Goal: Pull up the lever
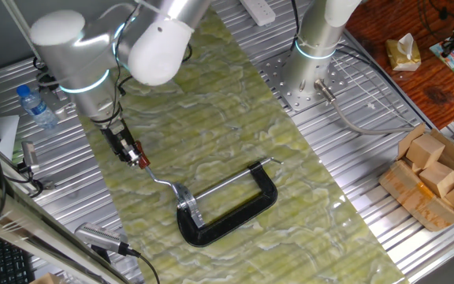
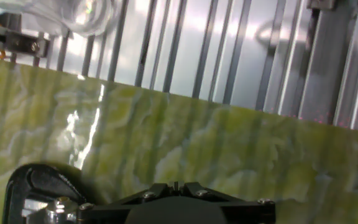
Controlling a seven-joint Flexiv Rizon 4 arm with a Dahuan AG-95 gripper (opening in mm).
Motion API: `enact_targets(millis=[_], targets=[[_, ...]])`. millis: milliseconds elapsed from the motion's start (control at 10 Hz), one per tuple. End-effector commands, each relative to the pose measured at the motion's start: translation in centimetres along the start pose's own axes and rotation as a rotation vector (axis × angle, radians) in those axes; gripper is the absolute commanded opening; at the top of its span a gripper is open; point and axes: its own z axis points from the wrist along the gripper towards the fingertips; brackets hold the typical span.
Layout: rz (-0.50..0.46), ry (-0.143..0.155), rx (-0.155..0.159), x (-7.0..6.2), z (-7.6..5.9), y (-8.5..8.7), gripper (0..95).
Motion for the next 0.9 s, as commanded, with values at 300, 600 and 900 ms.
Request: enact_targets(millis=[300, 600, 900], targets=[[-0.019, 0.029, -0.015, 0.3, -0.8, -1.3, 0.0], [-0.1, 0.064, -0.034, 0.4, -3.2, -5.5, 0.0], [-0.132, 0.058, -0.06, 1.1, -3.2, -8.1, 0.0]])
